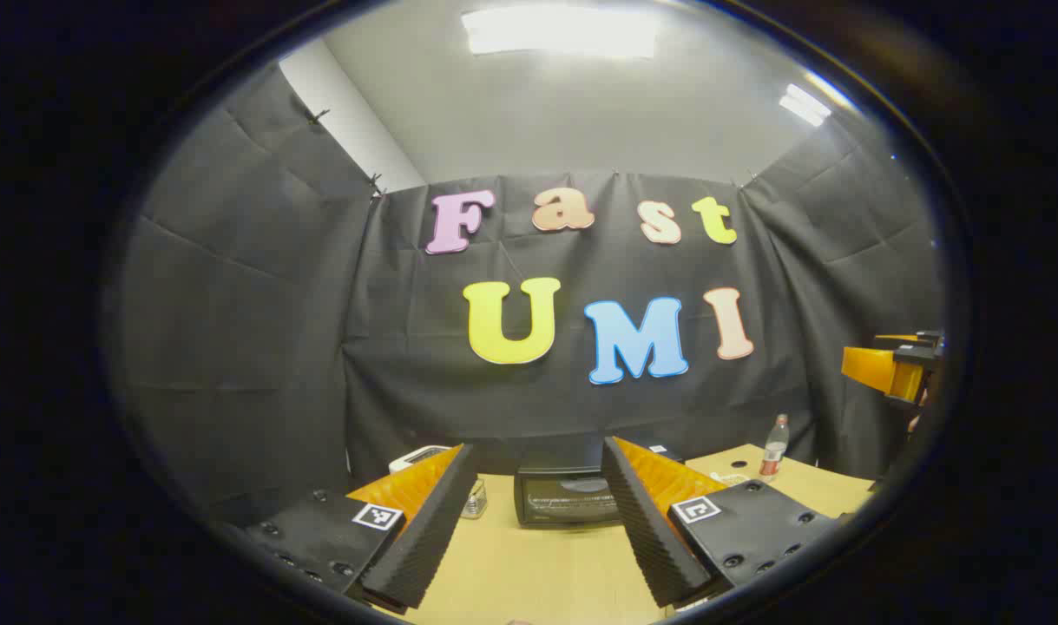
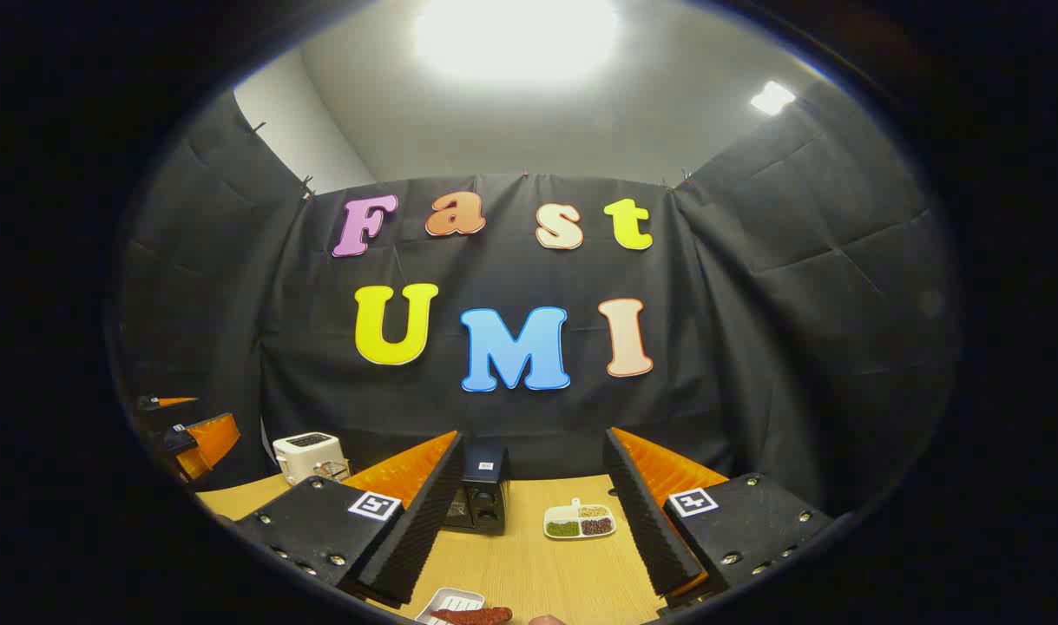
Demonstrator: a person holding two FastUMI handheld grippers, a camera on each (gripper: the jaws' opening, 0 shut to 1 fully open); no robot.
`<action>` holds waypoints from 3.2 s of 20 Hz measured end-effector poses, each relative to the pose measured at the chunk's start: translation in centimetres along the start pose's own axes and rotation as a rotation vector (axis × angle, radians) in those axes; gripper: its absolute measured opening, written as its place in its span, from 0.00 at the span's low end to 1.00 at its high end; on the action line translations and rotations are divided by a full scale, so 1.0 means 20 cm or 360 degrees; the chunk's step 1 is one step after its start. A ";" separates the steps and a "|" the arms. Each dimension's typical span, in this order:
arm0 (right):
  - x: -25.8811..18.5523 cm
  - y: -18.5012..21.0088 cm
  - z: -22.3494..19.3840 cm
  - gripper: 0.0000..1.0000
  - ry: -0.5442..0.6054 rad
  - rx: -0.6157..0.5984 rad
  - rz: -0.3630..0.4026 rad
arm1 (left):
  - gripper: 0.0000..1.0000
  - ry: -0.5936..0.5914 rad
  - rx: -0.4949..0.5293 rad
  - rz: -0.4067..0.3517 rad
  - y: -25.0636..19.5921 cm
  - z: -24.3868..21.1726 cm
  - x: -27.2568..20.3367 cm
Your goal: Open the electric oven with the left hand, put the food in, and close the electric oven.
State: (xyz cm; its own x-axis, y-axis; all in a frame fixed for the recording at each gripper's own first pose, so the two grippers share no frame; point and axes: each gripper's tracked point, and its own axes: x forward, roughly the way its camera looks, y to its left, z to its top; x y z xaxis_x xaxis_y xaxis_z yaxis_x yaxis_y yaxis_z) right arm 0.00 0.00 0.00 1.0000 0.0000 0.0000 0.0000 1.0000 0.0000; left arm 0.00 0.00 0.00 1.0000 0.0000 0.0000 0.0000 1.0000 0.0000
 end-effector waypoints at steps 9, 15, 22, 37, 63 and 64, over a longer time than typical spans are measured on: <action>0.01 -0.03 -0.01 0.96 0.0002 -0.0038 0.0015 | 0.97 0.0007 0.0010 0.0018 -0.02 0.00 0.01; 0.05 -0.06 0.01 0.96 -0.0013 -0.0044 0.0039 | 0.97 -0.0003 0.0006 0.0032 -0.07 0.01 0.01; 0.08 -0.12 -0.03 0.96 -0.0018 -0.0046 0.0125 | 1.00 -0.0013 0.0021 0.0054 -0.18 0.01 0.04; 0.27 -0.32 -0.05 0.96 0.0020 -0.0014 -0.0086 | 0.97 0.0052 -0.0019 -0.0090 -0.30 -0.26 0.68; 0.31 -0.24 -0.10 0.96 0.0124 -0.0250 -0.0466 | 1.00 0.0400 0.0094 -0.0338 -0.59 -1.28 1.70; 0.30 -0.24 -0.10 0.96 0.0124 -0.0262 -0.0471 | 1.00 0.0394 0.0094 -0.0353 -0.61 -1.29 1.68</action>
State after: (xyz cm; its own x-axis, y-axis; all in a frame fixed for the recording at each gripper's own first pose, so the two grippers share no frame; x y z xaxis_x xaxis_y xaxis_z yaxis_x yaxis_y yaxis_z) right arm 5.96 -4.83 -1.96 0.9537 -0.2963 -0.0520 0.2836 0.9432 -0.1728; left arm 33.67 -12.18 -25.74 0.9453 -0.2104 -0.2493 0.2249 0.9739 0.0308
